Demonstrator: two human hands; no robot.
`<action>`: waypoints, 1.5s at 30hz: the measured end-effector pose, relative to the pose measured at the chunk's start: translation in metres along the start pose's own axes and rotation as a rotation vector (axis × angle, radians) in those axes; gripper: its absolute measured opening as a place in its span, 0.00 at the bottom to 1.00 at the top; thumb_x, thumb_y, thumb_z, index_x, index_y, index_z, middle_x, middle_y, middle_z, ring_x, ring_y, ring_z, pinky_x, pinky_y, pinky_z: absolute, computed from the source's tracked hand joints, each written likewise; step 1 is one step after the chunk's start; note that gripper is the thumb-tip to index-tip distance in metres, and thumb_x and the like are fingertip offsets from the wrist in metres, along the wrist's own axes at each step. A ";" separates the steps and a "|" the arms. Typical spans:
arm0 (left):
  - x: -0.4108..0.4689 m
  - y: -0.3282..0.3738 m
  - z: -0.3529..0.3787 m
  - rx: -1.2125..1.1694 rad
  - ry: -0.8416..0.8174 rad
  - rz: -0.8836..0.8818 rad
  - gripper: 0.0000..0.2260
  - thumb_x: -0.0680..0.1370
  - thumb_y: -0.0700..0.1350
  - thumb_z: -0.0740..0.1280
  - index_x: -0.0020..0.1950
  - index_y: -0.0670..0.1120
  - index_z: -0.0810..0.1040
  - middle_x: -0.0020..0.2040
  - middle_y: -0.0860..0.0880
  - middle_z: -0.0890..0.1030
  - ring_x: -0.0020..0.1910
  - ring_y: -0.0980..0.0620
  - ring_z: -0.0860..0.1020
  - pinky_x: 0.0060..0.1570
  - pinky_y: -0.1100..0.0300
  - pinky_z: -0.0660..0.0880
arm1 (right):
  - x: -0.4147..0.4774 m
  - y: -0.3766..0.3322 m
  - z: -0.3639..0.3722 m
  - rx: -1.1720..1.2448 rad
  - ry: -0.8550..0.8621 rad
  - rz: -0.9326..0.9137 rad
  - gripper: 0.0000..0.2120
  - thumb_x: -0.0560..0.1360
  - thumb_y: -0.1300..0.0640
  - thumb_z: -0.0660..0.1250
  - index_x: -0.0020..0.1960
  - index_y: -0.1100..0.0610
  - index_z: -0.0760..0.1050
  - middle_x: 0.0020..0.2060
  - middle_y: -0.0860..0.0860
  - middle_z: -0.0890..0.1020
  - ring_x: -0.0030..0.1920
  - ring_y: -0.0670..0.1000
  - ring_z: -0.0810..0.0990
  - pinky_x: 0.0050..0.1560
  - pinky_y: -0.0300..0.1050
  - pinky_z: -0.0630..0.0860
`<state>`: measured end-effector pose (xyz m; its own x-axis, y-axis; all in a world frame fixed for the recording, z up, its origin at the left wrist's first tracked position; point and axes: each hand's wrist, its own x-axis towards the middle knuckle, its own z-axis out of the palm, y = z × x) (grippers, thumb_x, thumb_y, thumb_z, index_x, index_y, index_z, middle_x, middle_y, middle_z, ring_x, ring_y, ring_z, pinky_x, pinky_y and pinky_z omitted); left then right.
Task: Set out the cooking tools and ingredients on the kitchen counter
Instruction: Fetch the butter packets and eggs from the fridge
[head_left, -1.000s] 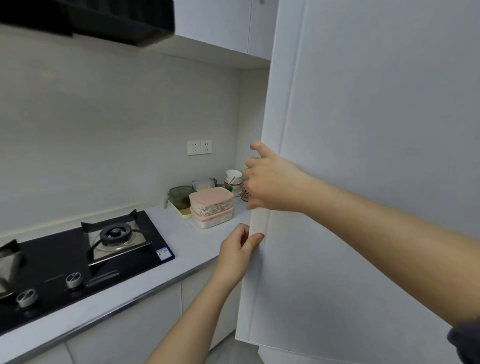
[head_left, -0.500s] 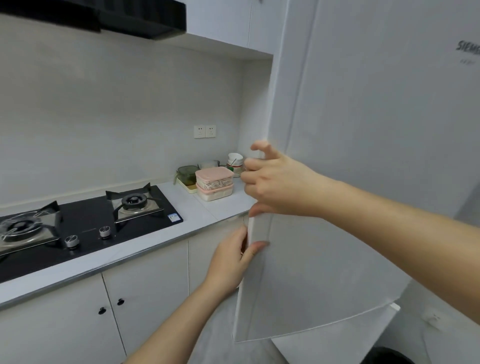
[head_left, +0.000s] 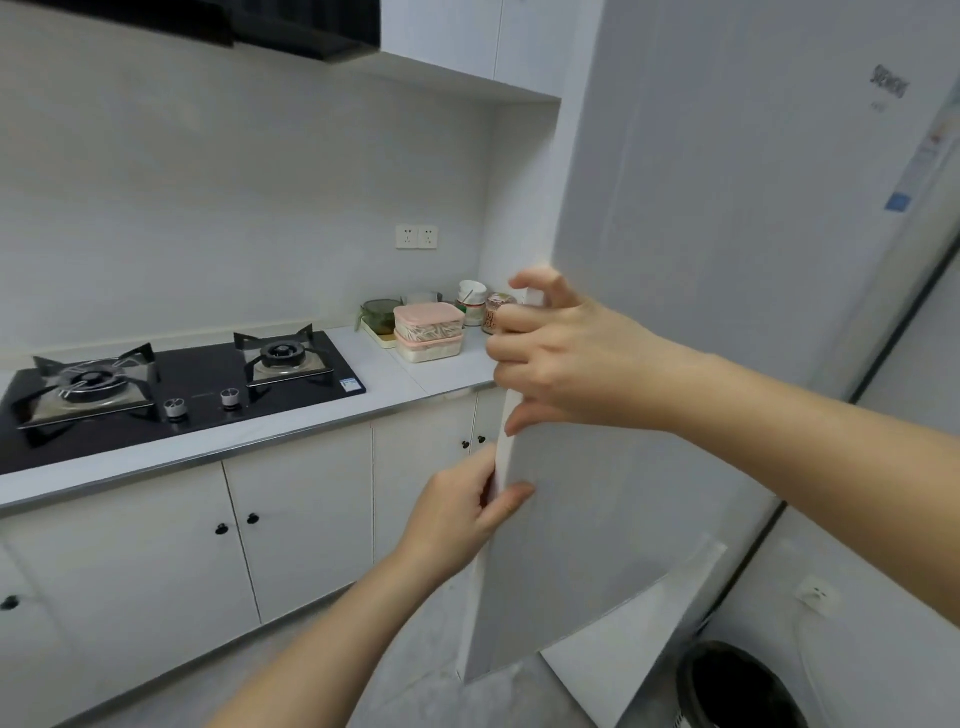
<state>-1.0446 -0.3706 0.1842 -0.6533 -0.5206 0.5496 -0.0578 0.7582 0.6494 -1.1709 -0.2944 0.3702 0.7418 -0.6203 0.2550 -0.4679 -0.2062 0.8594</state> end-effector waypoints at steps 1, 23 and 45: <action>-0.005 0.006 0.002 0.013 0.004 -0.002 0.15 0.74 0.60 0.63 0.35 0.54 0.63 0.27 0.55 0.66 0.29 0.58 0.67 0.29 0.66 0.60 | -0.004 -0.002 -0.007 0.003 0.001 -0.002 0.21 0.69 0.37 0.71 0.33 0.55 0.77 0.33 0.48 0.73 0.46 0.52 0.71 0.64 0.56 0.62; -0.061 0.011 -0.015 -0.016 0.021 -0.163 0.09 0.75 0.62 0.55 0.43 0.58 0.68 0.39 0.58 0.77 0.37 0.55 0.77 0.38 0.58 0.74 | -0.007 -0.087 -0.047 0.343 0.044 0.435 0.10 0.73 0.53 0.61 0.42 0.55 0.79 0.43 0.52 0.79 0.47 0.55 0.78 0.72 0.57 0.58; -0.014 -0.213 -0.202 -0.240 0.202 -0.513 0.10 0.79 0.39 0.62 0.41 0.51 0.75 0.40 0.55 0.80 0.37 0.54 0.79 0.46 0.45 0.77 | 0.199 -0.204 0.180 1.299 0.026 1.543 0.08 0.76 0.63 0.65 0.50 0.54 0.81 0.47 0.44 0.81 0.51 0.36 0.75 0.50 0.24 0.67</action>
<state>-0.8705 -0.6037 0.1445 -0.4294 -0.8787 0.2086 -0.1402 0.2930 0.9458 -1.0142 -0.5116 0.1655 -0.5412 -0.7702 0.3374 -0.5875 0.0592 -0.8071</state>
